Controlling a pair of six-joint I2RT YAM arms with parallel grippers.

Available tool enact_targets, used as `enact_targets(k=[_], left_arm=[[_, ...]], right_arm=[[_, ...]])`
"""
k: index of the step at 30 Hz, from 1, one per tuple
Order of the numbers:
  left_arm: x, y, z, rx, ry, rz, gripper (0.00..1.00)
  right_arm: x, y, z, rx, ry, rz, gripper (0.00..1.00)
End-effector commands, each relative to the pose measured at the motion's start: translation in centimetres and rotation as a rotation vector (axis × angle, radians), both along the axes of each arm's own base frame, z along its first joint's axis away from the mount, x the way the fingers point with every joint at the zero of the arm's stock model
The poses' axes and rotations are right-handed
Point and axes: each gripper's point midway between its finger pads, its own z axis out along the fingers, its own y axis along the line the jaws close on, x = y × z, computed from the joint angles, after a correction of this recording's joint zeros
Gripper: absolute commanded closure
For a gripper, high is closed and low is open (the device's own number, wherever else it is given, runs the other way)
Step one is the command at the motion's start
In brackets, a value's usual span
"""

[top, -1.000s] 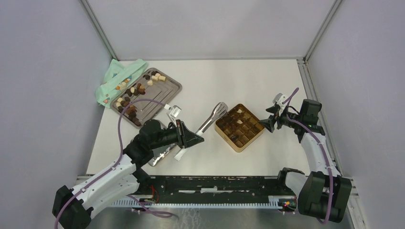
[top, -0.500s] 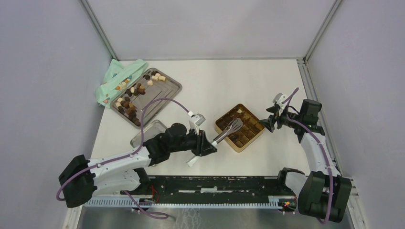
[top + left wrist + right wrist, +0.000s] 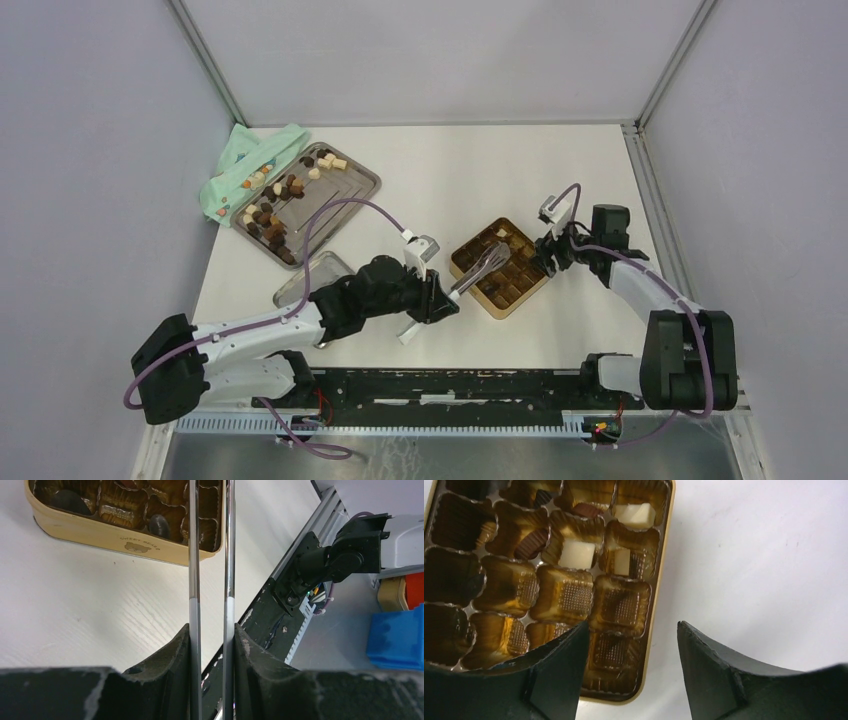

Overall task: Pack the chocolate
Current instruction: Place the fake chocolate in the packing box.

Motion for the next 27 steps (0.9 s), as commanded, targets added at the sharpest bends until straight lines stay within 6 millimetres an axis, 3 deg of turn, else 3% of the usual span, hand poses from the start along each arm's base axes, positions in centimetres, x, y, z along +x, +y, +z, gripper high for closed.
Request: enact_targets(k=[1, 8, 11, 15, 19, 22, 27], left_arm=[[0.8, -0.5, 2.8, -0.045, -0.100, 0.001, 0.98], [0.7, -0.1, 3.1, -0.043, -0.108, 0.002, 0.98], [0.6, -0.1, 3.2, -0.046, -0.110, -0.002, 0.98], [0.4, 0.1, 3.3, -0.046, -0.115, -0.007, 0.98], [0.3, 0.3, 3.6, -0.051, -0.128, -0.012, 0.98], [0.1, 0.5, 4.0, -0.057, -0.136, -0.016, 0.98], [-0.5, 0.8, 4.5, -0.069, -0.156, -0.031, 0.98]], right_arm=[[3.5, -1.6, 1.1, -0.078, -0.063, -0.118, 0.30], [3.9, 0.2, 0.2, -0.120, -0.041, -0.093, 0.35], [3.9, 0.6, -0.4, -0.130, -0.010, -0.082, 0.47], [4.1, 0.7, -0.6, -0.143, 0.012, -0.072, 0.71], [4.3, 1.0, 1.0, -0.125, -0.050, -0.068, 0.90], [4.3, 1.5, 2.8, -0.115, -0.127, -0.048, 1.00], [3.9, 1.8, 5.4, -0.134, -0.259, 0.000, 1.00]])
